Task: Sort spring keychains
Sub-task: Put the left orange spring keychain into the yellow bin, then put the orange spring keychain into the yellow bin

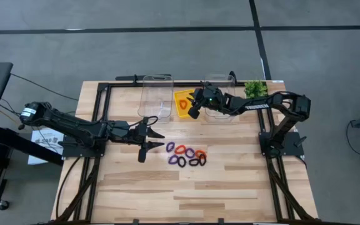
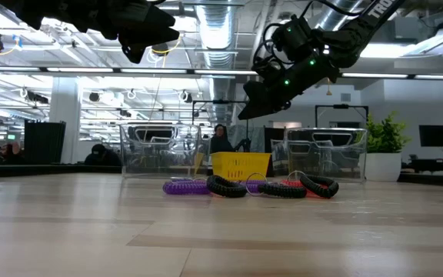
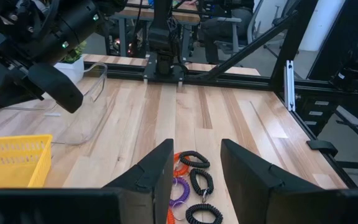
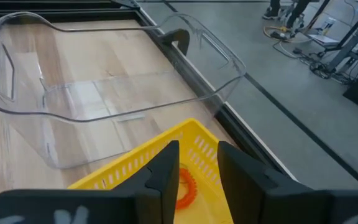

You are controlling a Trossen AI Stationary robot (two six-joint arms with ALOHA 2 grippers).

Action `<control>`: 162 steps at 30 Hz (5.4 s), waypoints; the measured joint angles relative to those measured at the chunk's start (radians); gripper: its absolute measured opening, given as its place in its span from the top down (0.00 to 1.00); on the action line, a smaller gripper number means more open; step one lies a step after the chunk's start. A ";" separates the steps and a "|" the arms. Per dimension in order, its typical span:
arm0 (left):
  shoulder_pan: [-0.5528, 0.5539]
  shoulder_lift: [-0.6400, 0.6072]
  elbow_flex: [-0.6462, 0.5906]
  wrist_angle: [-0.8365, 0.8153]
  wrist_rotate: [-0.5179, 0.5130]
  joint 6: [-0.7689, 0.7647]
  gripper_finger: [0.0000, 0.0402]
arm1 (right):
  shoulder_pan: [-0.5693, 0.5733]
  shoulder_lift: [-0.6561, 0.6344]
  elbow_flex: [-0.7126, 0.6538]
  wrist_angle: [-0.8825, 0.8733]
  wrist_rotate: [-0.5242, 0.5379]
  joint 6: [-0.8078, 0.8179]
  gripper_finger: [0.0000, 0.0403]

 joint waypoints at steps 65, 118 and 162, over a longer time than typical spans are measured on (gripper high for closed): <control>0.000 0.000 0.000 0.008 0.000 0.000 0.67 | 0.374 0.311 0.053 -0.083 -0.208 0.065 0.71; 0.000 0.000 0.000 0.032 -0.016 0.149 0.67 | 0.112 -0.065 0.076 -0.337 0.067 -0.013 0.96; 0.061 0.083 0.000 0.250 -0.015 0.120 0.67 | 0.246 -0.045 0.137 -0.707 -0.232 -0.195 0.84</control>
